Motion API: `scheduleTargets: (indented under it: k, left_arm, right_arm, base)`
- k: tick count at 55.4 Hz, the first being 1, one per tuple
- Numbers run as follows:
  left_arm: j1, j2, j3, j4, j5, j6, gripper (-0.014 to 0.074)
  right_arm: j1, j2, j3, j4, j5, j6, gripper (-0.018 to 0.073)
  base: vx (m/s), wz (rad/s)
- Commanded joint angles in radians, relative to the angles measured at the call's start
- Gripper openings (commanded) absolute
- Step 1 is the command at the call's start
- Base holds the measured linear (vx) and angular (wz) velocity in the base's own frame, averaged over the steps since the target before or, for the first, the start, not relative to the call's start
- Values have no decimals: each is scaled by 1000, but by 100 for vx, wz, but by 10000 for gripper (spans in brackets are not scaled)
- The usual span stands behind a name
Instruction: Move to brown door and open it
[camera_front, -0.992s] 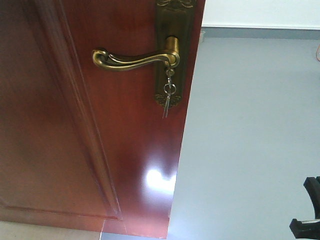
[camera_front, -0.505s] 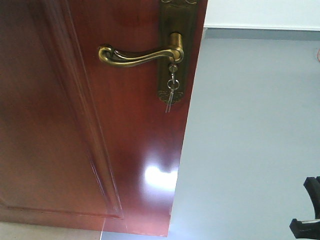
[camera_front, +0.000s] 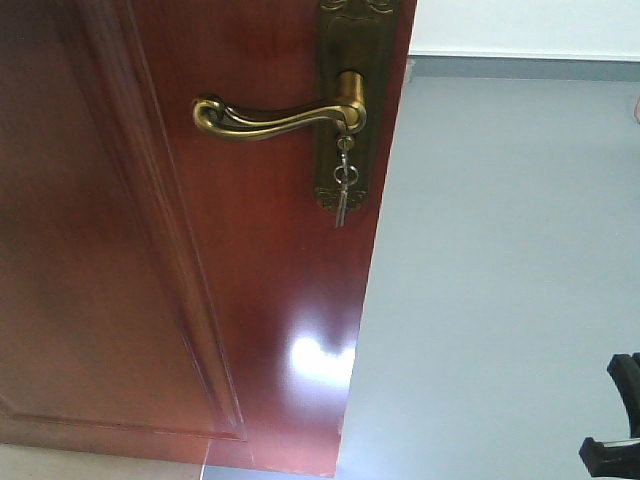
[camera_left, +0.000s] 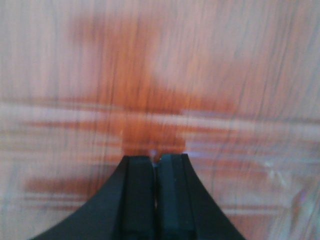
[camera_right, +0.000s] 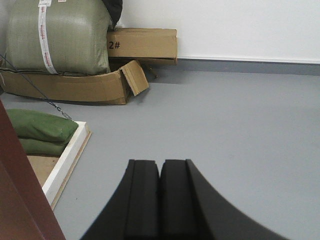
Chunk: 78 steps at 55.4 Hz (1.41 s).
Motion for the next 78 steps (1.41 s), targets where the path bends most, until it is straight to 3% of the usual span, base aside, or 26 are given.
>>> scheduleTargets:
  k: [1, 11, 15, 19, 27, 33, 40, 45, 50, 66, 78]
  left_arm:
    - [-3, -9, -33, -7, -22, -3, 175]
    - [-3, -9, -33, 27, -29, -2, 175]
    - [-3, -9, -33, 132, -39, -23, 175]
    - [-3, -9, -33, 303, 3, -97, 175]
    - [-3, -9, -33, 733, 98, -395, 175]
    - [-3, -9, -33, 1058, 104, -732, 175]
    - [-3, -9, -33, 1327, 46, -1046, 175]
    - [-3, -9, -33, 1452, -7, -1159, 175]
    - [-3, -9, -33, 1489, -54, -1208, 175]
    - [-3, -55, -6, 1484, -74, -1210, 175]
    - [-3, -246, 220, 1484, -90, -1213, 175]
  right_arm:
    - [1, -6, 4, -4, -77, -8, 0]
    - [1, -6, 4, -4, -77, -8, 0]
    - [1, -6, 4, -4, -77, -8, 0]
    - [1, -6, 4, -4, -77, -8, 0]
    - [1, -6, 4, -4, -81, -8, 0]
    - [1, -6, 4, -4, -80, -8, 0]
    - [1, -6, 4, -4, -80, -8, 0]
    - [1, -6, 4, -4, -80, -8, 0]
    - [1, -6, 4, -4, -80, -8, 0]
    - [1, -6, 4, -4, -80, -8, 0]
    - [1, -6, 4, -4, -80, -8, 0]
  base:
    - [0, 0]
    - [0, 0]
    - [0, 0]
    - [0, 0]
    - [0, 0]
    - [0, 0]
    - [0, 0]
    - [0, 0]
    - [0, 0]
    - [0, 0]
    - [0, 0]
